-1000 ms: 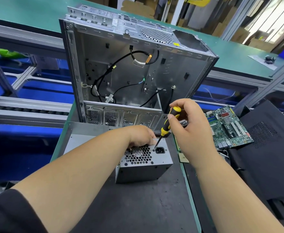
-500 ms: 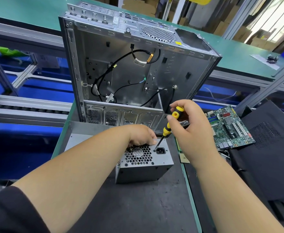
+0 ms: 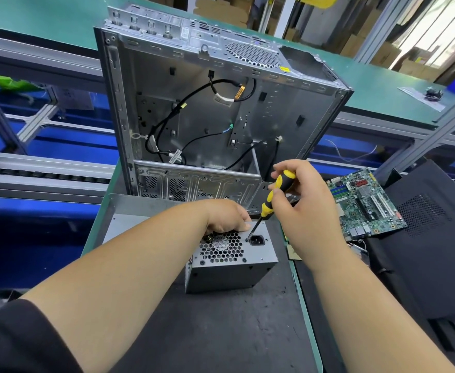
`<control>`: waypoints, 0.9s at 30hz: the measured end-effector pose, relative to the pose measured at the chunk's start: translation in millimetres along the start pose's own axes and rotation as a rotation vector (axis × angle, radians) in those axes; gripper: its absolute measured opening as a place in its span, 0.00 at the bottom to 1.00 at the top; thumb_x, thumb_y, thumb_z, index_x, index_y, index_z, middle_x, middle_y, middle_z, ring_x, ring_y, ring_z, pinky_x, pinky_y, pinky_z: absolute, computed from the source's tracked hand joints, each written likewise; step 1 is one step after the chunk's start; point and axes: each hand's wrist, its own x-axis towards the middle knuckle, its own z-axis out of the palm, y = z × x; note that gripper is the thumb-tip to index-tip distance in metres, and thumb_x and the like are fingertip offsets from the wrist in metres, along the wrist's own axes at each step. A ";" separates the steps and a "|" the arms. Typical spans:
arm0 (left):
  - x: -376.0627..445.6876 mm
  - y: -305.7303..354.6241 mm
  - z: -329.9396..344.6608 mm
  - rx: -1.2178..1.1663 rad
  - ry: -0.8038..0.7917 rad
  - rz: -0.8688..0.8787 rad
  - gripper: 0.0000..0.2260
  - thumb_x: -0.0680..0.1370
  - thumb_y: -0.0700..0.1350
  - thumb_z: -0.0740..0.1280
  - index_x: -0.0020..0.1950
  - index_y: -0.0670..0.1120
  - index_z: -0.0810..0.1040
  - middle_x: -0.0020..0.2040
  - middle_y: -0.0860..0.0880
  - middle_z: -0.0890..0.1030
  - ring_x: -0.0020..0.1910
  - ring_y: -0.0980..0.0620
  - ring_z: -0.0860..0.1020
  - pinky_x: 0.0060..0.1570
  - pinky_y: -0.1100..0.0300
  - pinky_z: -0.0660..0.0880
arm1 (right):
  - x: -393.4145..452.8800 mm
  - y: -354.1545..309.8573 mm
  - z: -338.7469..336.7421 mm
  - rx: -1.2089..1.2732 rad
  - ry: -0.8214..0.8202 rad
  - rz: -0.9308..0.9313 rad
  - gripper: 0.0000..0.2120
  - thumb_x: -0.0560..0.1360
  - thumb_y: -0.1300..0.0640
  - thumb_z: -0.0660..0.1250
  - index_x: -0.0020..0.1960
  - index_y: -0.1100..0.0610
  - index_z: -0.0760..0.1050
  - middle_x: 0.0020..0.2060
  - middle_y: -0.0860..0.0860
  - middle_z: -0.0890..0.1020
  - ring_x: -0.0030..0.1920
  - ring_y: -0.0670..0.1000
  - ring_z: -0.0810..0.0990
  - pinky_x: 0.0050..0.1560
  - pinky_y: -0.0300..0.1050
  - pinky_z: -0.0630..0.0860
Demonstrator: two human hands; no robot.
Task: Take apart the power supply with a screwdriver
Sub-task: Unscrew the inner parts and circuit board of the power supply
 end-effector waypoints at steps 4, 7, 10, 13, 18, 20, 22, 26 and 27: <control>3.1 -0.5 -1.2 0.049 -0.018 -0.001 0.09 0.83 0.48 0.61 0.52 0.45 0.78 0.51 0.47 0.77 0.33 0.53 0.72 0.44 0.57 0.68 | 0.2 -1.4 -0.9 -0.075 0.037 -0.080 0.10 0.76 0.57 0.69 0.56 0.49 0.74 0.47 0.44 0.75 0.51 0.44 0.76 0.52 0.43 0.75; 3.5 -0.5 -1.8 0.042 -0.025 0.006 0.11 0.83 0.48 0.61 0.41 0.54 0.76 0.37 0.53 0.76 0.34 0.56 0.71 0.39 0.59 0.68 | 1.5 -3.8 -0.3 -0.121 0.090 -0.103 0.12 0.73 0.56 0.75 0.53 0.50 0.76 0.47 0.47 0.74 0.50 0.36 0.72 0.50 0.27 0.66; 5.2 -1.0 -1.6 0.033 -0.015 -0.002 0.13 0.83 0.47 0.61 0.38 0.55 0.74 0.31 0.58 0.71 0.29 0.59 0.67 0.33 0.61 0.64 | 0.9 -4.0 0.2 -0.106 0.104 -0.083 0.12 0.73 0.60 0.75 0.53 0.50 0.77 0.47 0.47 0.73 0.46 0.38 0.73 0.48 0.26 0.66; 6.1 -1.5 -1.2 0.027 -0.010 -0.007 0.14 0.83 0.47 0.61 0.37 0.54 0.73 0.30 0.58 0.70 0.25 0.61 0.66 0.30 0.62 0.63 | 0.4 -3.5 0.3 -0.113 0.079 -0.082 0.15 0.75 0.61 0.71 0.59 0.50 0.75 0.50 0.46 0.74 0.50 0.41 0.74 0.50 0.30 0.69; 5.8 -3.1 -0.6 0.014 -0.002 0.002 0.13 0.83 0.47 0.61 0.38 0.52 0.75 0.30 0.57 0.69 0.28 0.59 0.66 0.33 0.61 0.64 | -1.6 -3.2 1.9 0.017 0.044 -0.015 0.16 0.73 0.61 0.61 0.60 0.52 0.75 0.51 0.45 0.76 0.55 0.51 0.78 0.52 0.55 0.79; 6.6 -3.8 -0.8 0.005 -0.010 0.000 0.10 0.82 0.46 0.62 0.43 0.48 0.76 0.28 0.51 0.68 0.28 0.59 0.66 0.35 0.61 0.64 | -0.8 -1.8 1.2 -0.004 0.046 -0.042 0.13 0.74 0.59 0.64 0.59 0.51 0.75 0.49 0.43 0.75 0.53 0.49 0.78 0.52 0.51 0.78; 6.9 -3.9 -1.4 -0.007 -0.017 -0.004 0.09 0.82 0.45 0.62 0.42 0.48 0.76 0.27 0.51 0.68 0.25 0.59 0.65 0.36 0.59 0.64 | 0.1 -0.7 0.4 -0.082 0.062 -0.088 0.12 0.75 0.55 0.70 0.58 0.50 0.76 0.47 0.43 0.74 0.49 0.43 0.75 0.52 0.36 0.72; 8.2 -4.2 -1.8 -0.002 -0.018 -0.001 0.12 0.82 0.46 0.62 0.39 0.51 0.75 0.28 0.58 0.70 0.27 0.58 0.65 0.31 0.61 0.63 | 1.8 0.1 1.2 -0.121 0.067 -0.078 0.16 0.72 0.59 0.75 0.57 0.49 0.76 0.47 0.47 0.73 0.44 0.44 0.75 0.47 0.27 0.67; 8.7 -4.3 -1.8 -0.010 -0.019 -0.002 0.12 0.82 0.46 0.62 0.38 0.52 0.74 0.29 0.58 0.70 0.27 0.58 0.65 0.31 0.61 0.63 | 1.6 0.1 1.4 -0.121 0.070 -0.077 0.16 0.73 0.60 0.75 0.57 0.48 0.76 0.47 0.47 0.73 0.43 0.44 0.75 0.47 0.27 0.68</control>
